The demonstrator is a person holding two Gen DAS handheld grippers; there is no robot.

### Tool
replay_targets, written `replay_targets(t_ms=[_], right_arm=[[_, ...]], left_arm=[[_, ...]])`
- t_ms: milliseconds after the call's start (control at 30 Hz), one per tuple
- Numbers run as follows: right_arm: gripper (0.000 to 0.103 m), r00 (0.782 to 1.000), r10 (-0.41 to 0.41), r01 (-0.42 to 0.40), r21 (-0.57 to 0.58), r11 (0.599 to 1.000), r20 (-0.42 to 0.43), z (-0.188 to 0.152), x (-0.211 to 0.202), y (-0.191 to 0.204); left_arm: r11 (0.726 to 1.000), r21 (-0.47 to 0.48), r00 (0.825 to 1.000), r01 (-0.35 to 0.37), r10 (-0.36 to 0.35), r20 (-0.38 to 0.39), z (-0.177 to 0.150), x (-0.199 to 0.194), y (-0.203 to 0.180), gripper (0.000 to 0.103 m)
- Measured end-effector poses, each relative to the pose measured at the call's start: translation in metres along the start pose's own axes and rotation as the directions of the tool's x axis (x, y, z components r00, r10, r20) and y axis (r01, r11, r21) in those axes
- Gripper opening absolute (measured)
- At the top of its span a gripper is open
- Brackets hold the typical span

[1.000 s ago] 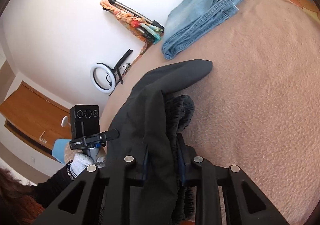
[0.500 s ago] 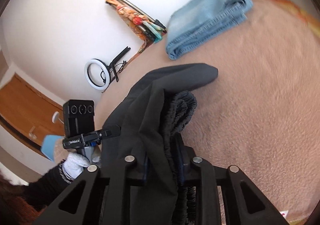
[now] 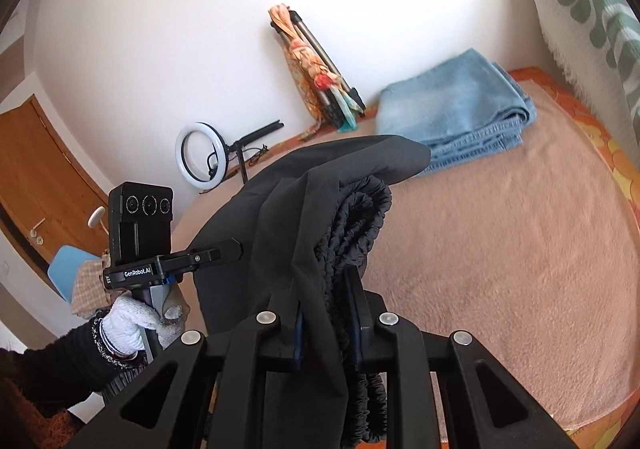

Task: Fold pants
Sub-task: 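Lift the folded pants with both tools and lay them onto the jeans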

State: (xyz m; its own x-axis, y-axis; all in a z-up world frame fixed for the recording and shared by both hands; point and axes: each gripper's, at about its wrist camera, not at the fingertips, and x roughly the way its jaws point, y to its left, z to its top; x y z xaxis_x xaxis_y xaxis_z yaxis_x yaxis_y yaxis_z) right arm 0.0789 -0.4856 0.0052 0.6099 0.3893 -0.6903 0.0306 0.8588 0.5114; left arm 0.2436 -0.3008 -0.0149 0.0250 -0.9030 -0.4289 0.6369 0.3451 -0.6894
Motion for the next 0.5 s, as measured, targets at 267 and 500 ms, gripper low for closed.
replay_targets(t_ms=[267,500], right_arm=[[0.016,0.997,-0.018,0.023,-0.066,0.998,0.08,0.048,-0.009,0.01],[0.016,0.99,-0.059,0.07,-0.087,0.994,0.126,0.109,-0.018,-0.013]], left_arm=[[0.995,0.092,1.0,-0.027,0.026,0.012,0.057,0.006,-0.018,0.024],[0.989,0.142,0.998,-0.04,0.035,0.043,0.116,0.034,-0.026,0.024]])
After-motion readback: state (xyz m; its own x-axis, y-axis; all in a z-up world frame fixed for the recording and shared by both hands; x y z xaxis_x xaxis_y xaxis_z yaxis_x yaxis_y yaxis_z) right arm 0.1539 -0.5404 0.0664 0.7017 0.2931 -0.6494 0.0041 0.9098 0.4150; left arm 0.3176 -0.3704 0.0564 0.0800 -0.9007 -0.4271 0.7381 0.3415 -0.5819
